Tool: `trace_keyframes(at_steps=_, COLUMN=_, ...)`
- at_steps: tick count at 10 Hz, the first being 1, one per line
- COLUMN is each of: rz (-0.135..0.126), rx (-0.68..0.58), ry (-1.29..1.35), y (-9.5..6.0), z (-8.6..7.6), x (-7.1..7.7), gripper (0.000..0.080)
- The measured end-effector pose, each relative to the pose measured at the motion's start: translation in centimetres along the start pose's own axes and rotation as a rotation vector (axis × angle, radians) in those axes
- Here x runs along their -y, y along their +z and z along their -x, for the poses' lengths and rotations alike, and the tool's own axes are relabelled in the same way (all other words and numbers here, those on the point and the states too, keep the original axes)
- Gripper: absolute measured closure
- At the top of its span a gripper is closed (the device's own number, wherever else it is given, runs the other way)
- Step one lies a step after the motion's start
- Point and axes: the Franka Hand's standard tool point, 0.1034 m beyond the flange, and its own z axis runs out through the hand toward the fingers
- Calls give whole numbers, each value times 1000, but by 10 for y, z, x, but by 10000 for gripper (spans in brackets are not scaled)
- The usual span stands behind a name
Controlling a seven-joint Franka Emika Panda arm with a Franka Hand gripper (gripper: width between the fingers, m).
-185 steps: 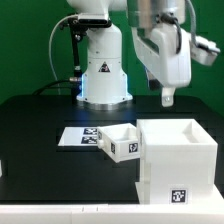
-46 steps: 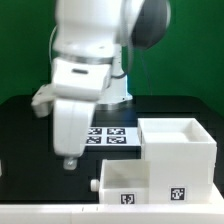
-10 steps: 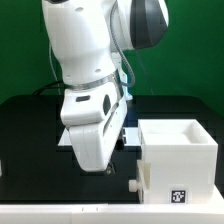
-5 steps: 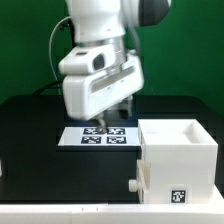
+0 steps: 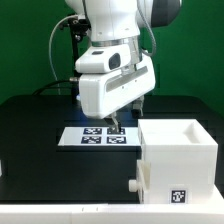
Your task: Assemble drawer
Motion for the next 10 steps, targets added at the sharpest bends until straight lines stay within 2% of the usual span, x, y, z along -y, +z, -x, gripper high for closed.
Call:
trace_keyframes(at_steps=1, rz=0, rx=6, ry=122, y=0, z=-7, x=13, gripper=150)
trace_keyframes(at_steps=3, rz=-6, rx=11, ry=152, y=1, z=-28, x=42, gripper=150)
trace_keyframes(at_steps=4, rz=0, rx=7, ry=166, y=1, z=-42, x=57, gripper=150)
trace_keyframes(at_steps=5, rz=16, rx=-5, ry=144, y=1, z=-55, x=74, gripper=150)
trace_keyframes(at_steps=6, rz=27, rx=-17, ry=130, y=4, z=-57, x=84, gripper=150)
trace_keyframes(at_steps=8, rz=23, rx=-12, ry=145, y=4, z=-52, x=78, gripper=150)
trace_keyframes(at_steps=10, rz=23, rx=-12, ry=142, y=5, z=-53, x=80, gripper=150)
